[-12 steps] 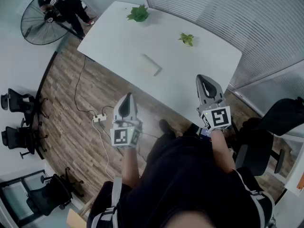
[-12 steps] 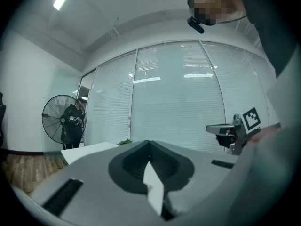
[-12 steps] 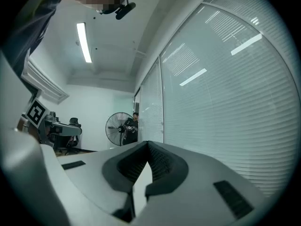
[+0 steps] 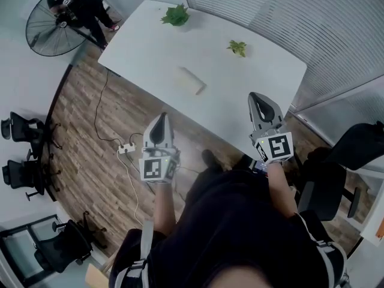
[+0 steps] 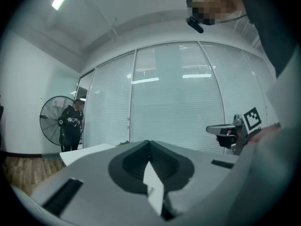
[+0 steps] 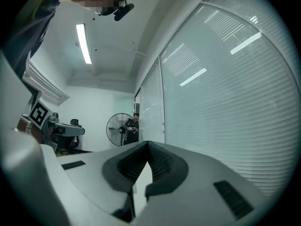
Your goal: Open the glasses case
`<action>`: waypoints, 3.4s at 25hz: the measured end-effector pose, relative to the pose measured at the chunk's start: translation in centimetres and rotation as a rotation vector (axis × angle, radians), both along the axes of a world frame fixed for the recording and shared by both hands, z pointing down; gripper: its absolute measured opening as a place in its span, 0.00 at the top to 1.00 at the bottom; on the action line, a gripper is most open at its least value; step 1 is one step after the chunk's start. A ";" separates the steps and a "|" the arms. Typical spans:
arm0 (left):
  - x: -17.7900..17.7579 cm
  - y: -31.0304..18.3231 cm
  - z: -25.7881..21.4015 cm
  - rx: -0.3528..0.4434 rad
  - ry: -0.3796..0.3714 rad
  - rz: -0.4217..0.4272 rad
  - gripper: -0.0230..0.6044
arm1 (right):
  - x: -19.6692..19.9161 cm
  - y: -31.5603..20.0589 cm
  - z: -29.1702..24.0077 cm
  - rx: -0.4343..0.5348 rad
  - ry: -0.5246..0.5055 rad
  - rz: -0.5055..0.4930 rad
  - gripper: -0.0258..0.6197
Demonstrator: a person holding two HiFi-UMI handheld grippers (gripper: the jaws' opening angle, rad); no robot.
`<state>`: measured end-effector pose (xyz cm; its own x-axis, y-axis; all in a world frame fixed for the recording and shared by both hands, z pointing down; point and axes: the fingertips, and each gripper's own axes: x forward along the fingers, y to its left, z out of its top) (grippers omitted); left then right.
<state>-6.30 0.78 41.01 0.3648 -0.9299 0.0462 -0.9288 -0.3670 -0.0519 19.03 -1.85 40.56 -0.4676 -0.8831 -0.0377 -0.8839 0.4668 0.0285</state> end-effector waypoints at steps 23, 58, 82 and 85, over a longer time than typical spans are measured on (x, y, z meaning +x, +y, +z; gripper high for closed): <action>-7.1 1.2 3.1 -0.055 0.032 0.020 0.96 | -7.4 1.3 1.7 -0.034 0.054 -0.022 0.94; -8.0 -10.4 -1.0 -0.022 0.022 0.045 0.96 | -11.8 -10.6 2.5 -0.033 0.029 -0.062 0.94; -12.0 -13.5 2.0 -0.059 0.029 0.029 0.96 | -18.4 -14.6 14.5 -0.200 0.223 -0.149 0.57; -12.3 -13.6 2.6 -0.078 0.024 0.023 0.96 | -19.0 -14.8 17.9 -0.207 0.381 -0.167 0.57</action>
<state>-18.63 -12.79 43.57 0.3880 -0.9152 0.1091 -0.9207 -0.3904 -0.0003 -0.02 -16.65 58.45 -0.5500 -0.7656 0.3338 -0.7408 0.6317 0.2282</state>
